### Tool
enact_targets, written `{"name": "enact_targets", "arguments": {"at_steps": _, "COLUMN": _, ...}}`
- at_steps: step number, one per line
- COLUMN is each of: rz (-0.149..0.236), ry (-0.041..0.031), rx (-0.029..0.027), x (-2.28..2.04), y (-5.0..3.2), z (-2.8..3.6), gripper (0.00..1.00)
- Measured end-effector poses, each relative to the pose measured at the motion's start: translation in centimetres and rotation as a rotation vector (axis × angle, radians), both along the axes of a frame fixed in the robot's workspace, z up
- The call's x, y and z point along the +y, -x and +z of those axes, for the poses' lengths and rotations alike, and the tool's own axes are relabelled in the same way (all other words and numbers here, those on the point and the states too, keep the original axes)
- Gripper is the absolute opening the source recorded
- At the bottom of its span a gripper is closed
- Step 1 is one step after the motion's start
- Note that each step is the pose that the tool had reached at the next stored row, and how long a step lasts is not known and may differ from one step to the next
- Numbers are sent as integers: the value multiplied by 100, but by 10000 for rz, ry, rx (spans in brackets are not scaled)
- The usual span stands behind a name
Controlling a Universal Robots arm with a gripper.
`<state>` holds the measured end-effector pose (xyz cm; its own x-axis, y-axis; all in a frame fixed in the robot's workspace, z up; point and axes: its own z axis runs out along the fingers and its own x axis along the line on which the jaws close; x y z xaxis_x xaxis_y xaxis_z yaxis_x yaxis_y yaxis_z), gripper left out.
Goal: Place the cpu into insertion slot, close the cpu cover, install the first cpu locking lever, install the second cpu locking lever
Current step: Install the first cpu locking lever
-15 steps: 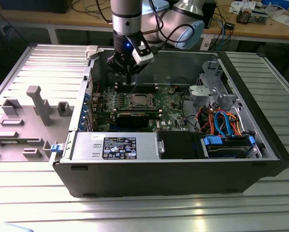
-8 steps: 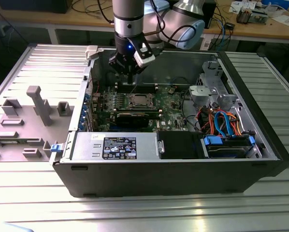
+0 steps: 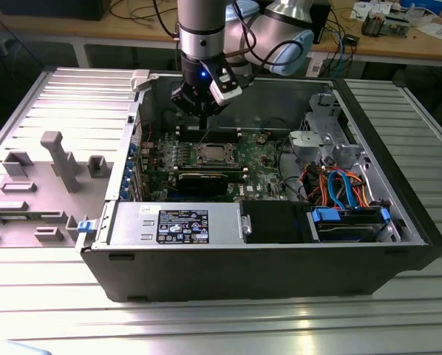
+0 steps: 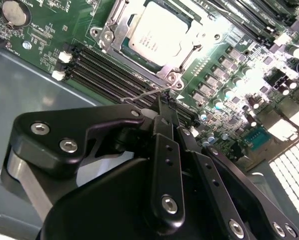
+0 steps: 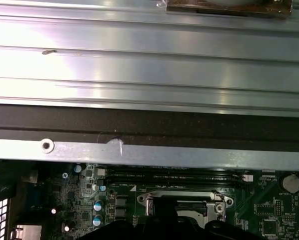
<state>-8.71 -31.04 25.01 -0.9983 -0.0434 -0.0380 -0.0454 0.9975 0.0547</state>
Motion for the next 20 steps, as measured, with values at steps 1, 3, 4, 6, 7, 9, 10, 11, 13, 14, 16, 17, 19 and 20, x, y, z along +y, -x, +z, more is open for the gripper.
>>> {"name": "enact_targets", "arguments": {"at_steps": 1, "rz": -1, "ry": 0, "rx": 0, "x": 0, "y": -4, "z": -3, "gripper": 11}}
{"name": "enact_targets", "arguments": {"at_steps": 3, "rz": 0, "ry": -1, "rx": -1, "x": 0, "y": -5, "z": -5, "gripper": 11}}
{"name": "enact_targets", "arguments": {"at_steps": 4, "rz": 0, "ry": -1, "rx": -1, "x": 0, "y": -5, "z": -5, "gripper": 11}}
{"name": "enact_targets", "arguments": {"at_steps": 6, "rz": -1, "ry": -1, "rx": -1, "x": 0, "y": -6, "z": -6, "gripper": 11}}
{"name": "enact_targets", "arguments": {"at_steps": 7, "rz": 0, "ry": -2, "rx": -2, "x": 0, "y": -7, "z": -6, "gripper": 11}}
{"name": "enact_targets", "arguments": {"at_steps": 9, "rz": -1, "ry": -2, "rx": -1, "x": 0, "y": -8, "z": -6, "gripper": 11}}
{"name": "enact_targets", "arguments": {"at_steps": 10, "rz": -1, "ry": -1, "rx": -1, "x": 0, "y": -8, "z": -6, "gripper": 11}}
{"name": "enact_targets", "arguments": {"at_steps": 11, "rz": 0, "ry": -1, "rx": -1, "x": 0, "y": -8, "z": -7, "gripper": 11}}
{"name": "enact_targets", "arguments": {"at_steps": 13, "rz": 0, "ry": 0, "rx": -2, "x": 0, "y": -8, "z": -7, "gripper": 11}}
{"name": "enact_targets", "arguments": {"at_steps": 14, "rz": 0, "ry": 0, "rx": -2, "x": 0, "y": -9, "z": -7, "gripper": 11}}
{"name": "enact_targets", "arguments": {"at_steps": 16, "rz": 0, "ry": 0, "rx": -1, "x": 0, "y": -10, "z": -7, "gripper": 11}}
{"name": "enact_targets", "arguments": {"at_steps": 17, "rz": 2, "ry": -1, "rx": -2, "x": -1, "y": -12, "z": -9, "gripper": 11}}
{"name": "enact_targets", "arguments": {"at_steps": 19, "rz": -1, "ry": -4, "rx": -3, "x": -3, "y": -30, "z": -17, "gripper": 11}}
{"name": "enact_targets", "arguments": {"at_steps": 20, "rz": -3, "ry": -10, "rx": -2, "x": -4, "y": -40, "z": -20, "gripper": 11}}
